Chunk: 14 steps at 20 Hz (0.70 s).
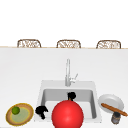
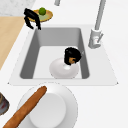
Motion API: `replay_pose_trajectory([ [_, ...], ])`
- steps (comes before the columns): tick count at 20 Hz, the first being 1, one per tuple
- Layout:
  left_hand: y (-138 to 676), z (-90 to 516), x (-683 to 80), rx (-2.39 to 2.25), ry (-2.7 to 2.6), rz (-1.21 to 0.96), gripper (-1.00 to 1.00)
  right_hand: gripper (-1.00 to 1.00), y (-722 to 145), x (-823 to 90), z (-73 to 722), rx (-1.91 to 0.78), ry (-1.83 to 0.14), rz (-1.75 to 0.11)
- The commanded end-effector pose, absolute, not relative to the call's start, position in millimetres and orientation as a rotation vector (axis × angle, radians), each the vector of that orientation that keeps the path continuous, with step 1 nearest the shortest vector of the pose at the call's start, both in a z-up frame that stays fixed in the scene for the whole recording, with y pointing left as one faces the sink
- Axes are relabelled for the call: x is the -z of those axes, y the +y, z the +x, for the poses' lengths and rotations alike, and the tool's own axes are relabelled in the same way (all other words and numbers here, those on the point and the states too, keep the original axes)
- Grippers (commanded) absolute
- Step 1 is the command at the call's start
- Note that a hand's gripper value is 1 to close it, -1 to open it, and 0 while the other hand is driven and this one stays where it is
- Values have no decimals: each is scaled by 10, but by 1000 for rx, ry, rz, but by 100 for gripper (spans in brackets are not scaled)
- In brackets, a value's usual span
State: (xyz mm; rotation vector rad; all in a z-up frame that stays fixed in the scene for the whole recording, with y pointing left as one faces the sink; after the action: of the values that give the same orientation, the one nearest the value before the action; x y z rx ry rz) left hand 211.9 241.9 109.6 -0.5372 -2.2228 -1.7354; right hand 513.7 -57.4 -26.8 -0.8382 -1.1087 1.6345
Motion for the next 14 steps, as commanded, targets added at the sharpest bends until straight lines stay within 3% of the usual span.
replay_pose_trajectory([
  [1,2419,2119,-1096,1735,-2223,-537,0,100,-724,82,5104,-1558,-1174,-808],
  [14,2419,2119,-1096,1735,-2223,-537,0,100,-1062,-555,5052,-1488,-1180,-803],
])
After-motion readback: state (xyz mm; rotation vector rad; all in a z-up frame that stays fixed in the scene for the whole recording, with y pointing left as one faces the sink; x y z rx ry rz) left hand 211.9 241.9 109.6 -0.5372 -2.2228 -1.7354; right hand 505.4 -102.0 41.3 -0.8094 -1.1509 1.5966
